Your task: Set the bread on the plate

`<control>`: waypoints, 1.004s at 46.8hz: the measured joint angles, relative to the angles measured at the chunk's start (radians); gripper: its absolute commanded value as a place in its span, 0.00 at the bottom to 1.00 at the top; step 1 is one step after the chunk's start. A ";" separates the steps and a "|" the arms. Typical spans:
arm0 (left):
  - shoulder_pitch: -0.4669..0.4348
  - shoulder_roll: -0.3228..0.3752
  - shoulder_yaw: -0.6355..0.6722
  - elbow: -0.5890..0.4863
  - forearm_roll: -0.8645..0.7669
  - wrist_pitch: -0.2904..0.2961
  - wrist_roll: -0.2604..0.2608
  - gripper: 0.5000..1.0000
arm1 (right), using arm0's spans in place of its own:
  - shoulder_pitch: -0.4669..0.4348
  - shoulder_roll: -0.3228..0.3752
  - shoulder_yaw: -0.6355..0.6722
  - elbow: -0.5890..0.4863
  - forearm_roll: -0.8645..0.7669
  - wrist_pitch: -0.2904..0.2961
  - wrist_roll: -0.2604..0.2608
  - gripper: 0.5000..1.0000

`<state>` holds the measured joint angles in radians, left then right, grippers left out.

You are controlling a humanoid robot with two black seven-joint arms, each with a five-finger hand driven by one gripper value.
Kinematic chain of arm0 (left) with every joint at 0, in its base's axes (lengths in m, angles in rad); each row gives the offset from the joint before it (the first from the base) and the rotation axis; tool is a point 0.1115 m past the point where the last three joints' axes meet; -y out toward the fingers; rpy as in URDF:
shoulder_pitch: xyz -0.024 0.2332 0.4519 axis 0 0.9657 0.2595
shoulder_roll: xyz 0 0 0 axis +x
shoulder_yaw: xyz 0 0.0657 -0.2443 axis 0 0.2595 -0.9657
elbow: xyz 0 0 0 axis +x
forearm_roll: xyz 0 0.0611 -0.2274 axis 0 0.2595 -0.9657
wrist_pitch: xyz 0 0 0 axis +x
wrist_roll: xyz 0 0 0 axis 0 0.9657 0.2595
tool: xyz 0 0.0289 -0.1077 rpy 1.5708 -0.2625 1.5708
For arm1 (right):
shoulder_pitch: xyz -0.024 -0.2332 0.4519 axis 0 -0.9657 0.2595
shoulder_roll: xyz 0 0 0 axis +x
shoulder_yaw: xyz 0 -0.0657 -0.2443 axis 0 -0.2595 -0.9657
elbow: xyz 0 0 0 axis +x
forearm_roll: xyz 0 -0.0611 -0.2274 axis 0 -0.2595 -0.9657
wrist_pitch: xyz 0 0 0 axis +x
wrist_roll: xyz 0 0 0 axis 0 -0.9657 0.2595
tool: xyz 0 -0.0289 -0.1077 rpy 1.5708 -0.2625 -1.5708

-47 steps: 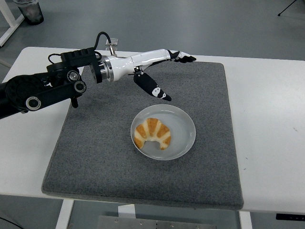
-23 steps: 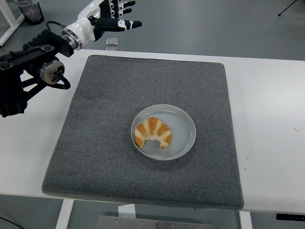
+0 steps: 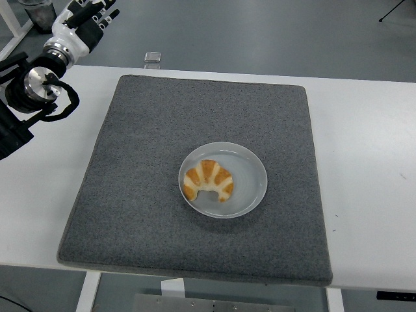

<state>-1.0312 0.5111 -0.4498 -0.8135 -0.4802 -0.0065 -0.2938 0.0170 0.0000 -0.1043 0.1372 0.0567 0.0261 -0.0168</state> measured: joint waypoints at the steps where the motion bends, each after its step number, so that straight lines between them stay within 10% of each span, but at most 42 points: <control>1: 0.005 0.000 -0.007 0.000 -0.009 0.002 0.004 0.99 | 0.000 0.000 0.000 0.000 0.000 0.000 0.000 0.90; 19: 0.046 -0.065 -0.036 0.021 -0.021 0.030 0.089 1.00 | -0.002 0.000 -0.002 0.002 0.005 0.009 0.000 0.90; 47: 0.128 -0.209 -0.218 0.157 -0.002 0.017 -0.024 1.00 | -0.001 0.000 -0.002 0.002 0.005 0.009 0.002 0.90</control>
<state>-0.9029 0.3024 -0.6676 -0.6561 -0.4818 0.0106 -0.3176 0.0155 0.0000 -0.1060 0.1395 0.0620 0.0354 -0.0152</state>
